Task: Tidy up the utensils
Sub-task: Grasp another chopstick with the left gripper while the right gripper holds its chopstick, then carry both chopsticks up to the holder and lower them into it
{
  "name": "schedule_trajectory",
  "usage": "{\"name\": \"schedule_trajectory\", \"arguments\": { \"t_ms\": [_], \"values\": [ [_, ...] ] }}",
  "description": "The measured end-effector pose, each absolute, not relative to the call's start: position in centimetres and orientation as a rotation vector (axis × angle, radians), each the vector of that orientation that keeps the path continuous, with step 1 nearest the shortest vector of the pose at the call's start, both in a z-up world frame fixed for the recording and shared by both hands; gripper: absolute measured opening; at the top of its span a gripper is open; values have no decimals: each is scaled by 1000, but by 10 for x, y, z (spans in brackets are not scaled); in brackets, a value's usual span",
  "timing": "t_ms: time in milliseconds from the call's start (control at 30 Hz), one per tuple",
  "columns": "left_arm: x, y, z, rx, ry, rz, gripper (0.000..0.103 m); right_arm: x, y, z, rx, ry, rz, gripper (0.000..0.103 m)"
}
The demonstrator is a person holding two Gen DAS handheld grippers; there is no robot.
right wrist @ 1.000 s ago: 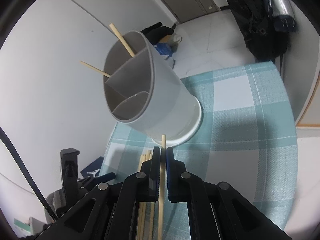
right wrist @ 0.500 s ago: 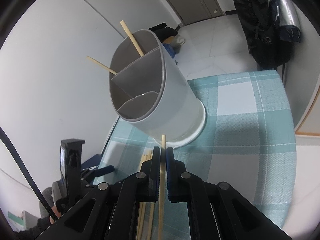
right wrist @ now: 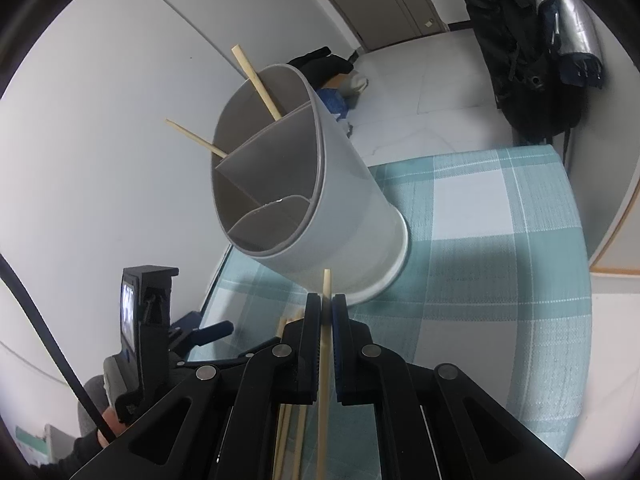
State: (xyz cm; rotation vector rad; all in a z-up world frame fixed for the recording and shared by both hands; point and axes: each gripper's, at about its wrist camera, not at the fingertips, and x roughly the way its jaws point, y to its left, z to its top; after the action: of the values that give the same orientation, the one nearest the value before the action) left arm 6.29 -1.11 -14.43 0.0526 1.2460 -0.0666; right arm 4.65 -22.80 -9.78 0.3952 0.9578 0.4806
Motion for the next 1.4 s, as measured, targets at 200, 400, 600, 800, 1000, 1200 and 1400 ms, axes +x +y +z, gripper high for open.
{"name": "schedule_trajectory", "arguments": {
  "t_ms": [200, 400, 600, 800, 1000, 1200, 1400],
  "values": [
    [68, 1, -149, 22, 1273, -27, 83, 48, -231, -100, 399, 968, 478, 5],
    [71, -14, -145, 38, 1235, -62, 61, 50, -229, -100, 397, 969, 483, 5],
    [71, -28, -140, 77, 1210, -152, 5, 52, -227, -99, 379, 959, 487, 5],
    [74, -13, -134, -16, 1182, -124, 3, 47, -222, -88, 347, 910, 484, 5],
    [55, 5, -94, -137, 1008, -75, 3, 26, -214, -69, 270, 821, 423, 5],
    [14, 15, -34, -204, 737, -127, 3, -2, -212, -49, 225, 701, 397, 5],
    [-2, 10, -10, -176, 656, -174, 3, -20, -198, -39, 137, 633, 387, 4]
  ]
}}
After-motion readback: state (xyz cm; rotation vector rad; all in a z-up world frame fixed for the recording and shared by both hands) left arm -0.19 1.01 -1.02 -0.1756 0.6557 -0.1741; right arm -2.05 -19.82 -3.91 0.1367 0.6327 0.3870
